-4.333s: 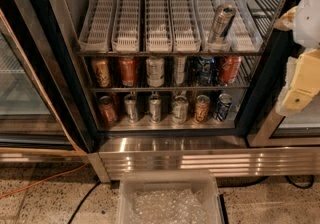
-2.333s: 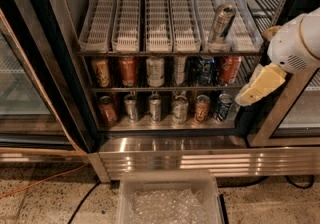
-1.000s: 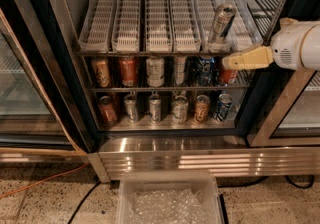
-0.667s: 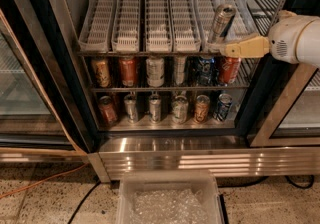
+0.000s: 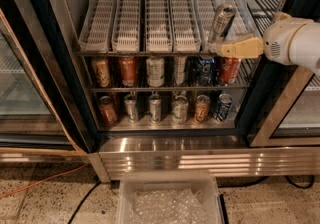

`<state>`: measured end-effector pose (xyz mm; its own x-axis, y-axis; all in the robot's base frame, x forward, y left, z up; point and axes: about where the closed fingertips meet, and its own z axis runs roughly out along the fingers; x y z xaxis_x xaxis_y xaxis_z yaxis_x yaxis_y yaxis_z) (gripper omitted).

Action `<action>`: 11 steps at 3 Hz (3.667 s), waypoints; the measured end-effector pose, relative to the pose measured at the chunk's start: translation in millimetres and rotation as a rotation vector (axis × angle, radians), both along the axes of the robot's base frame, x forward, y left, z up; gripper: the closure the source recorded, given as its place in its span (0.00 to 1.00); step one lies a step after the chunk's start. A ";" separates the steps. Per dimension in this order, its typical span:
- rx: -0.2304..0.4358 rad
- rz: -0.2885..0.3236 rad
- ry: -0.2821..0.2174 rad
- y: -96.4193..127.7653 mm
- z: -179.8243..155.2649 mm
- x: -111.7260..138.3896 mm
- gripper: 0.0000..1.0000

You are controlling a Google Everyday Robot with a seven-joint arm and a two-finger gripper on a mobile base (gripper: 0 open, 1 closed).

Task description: Pick redbull can from top shelf of fridge

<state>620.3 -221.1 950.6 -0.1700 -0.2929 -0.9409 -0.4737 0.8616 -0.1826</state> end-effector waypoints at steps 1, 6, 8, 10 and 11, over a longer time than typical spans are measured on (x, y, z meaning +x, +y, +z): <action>0.027 -0.021 -0.031 8.7 -5.7 12.3 0.00; 0.143 -0.066 -0.099 23.1 -26.3 86.0 0.00; 0.185 -0.036 -0.118 35.0 -23.4 104.5 0.00; 0.204 -0.014 -0.129 40.8 -23.0 109.7 0.42; 0.204 -0.014 -0.129 40.9 -23.0 109.7 0.65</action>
Offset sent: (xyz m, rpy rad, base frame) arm 0.0465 0.0161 -0.0178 0.0686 -0.1058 -0.0840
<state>730.0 -180.2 927.6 -0.0472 -0.0928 -0.9946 -0.4456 0.8931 -0.0622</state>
